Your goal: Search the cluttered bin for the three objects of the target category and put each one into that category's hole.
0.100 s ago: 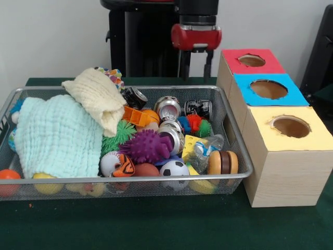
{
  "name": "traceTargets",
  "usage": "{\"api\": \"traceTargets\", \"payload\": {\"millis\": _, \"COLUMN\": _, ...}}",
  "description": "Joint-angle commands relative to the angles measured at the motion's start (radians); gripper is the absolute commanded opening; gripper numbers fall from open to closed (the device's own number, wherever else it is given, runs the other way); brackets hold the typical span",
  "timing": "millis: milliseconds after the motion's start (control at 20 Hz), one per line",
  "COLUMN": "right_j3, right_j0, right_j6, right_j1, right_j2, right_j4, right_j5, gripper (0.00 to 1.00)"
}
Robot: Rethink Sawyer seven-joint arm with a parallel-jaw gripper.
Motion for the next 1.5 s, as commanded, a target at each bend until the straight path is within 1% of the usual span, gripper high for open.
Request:
{"api": "traceTargets", "payload": {"millis": 50, "right_j3": -0.153, "right_j0": 0.041, "right_j6": 0.204, "right_j1": 0.244, "right_j2": -0.092, "right_j4": 0.093, "right_j5": -0.215, "gripper": 1.0}}
{"api": "traceTargets", "payload": {"millis": 150, "right_j3": -0.17, "right_j0": 0.053, "right_j6": 0.202, "right_j1": 0.278, "right_j2": -0.095, "right_j4": 0.121, "right_j5": -0.268, "gripper": 1.0}}
{"api": "traceTargets", "payload": {"millis": 300, "right_j3": -0.176, "right_j0": 0.073, "right_j6": 0.194, "right_j1": 0.279, "right_j2": -0.096, "right_j4": 0.159, "right_j5": -0.304, "gripper": 1.0}}
{"api": "traceTargets", "payload": {"millis": 550, "right_j3": -0.194, "right_j0": 0.109, "right_j6": 0.156, "right_j1": 0.314, "right_j2": -0.134, "right_j4": 0.197, "right_j5": -0.37, "gripper": 1.0}}
{"api": "traceTargets", "payload": {"millis": 700, "right_j3": -0.204, "right_j0": 0.104, "right_j6": 0.15, "right_j1": 0.317, "right_j2": -0.137, "right_j4": 0.193, "right_j5": -0.397, "gripper": 1.0}}
{"api": "traceTargets", "payload": {"millis": 800, "right_j3": -0.208, "right_j0": 0.092, "right_j6": 0.16, "right_j1": 0.316, "right_j2": -0.122, "right_j4": 0.184, "right_j5": -0.413, "gripper": 1.0}}
{"api": "traceTargets", "payload": {"millis": 1100, "right_j3": -0.199, "right_j0": 0.082, "right_j6": 0.193, "right_j1": 0.323, "right_j2": -0.104, "right_j4": 0.184, "right_j5": -0.523, "gripper": 1.0}}
{"api": "traceTargets", "payload": {"millis": 1250, "right_j3": -0.21, "right_j0": 0.076, "right_j6": 0.198, "right_j1": 0.35, "right_j2": -0.092, "right_j4": 0.196, "right_j5": -0.538, "gripper": 1.0}}
{"api": "traceTargets", "payload": {"millis": 1400, "right_j3": -0.234, "right_j0": 0.056, "right_j6": 0.201, "right_j1": 0.363, "right_j2": -0.071, "right_j4": 0.199, "right_j5": -0.525, "gripper": 1.0}}
{"api": "traceTargets", "payload": {"millis": 1500, "right_j3": -0.241, "right_j0": 0.057, "right_j6": 0.192, "right_j1": 0.376, "right_j2": -0.075, "right_j4": 0.202, "right_j5": -0.527, "gripper": 1.0}}
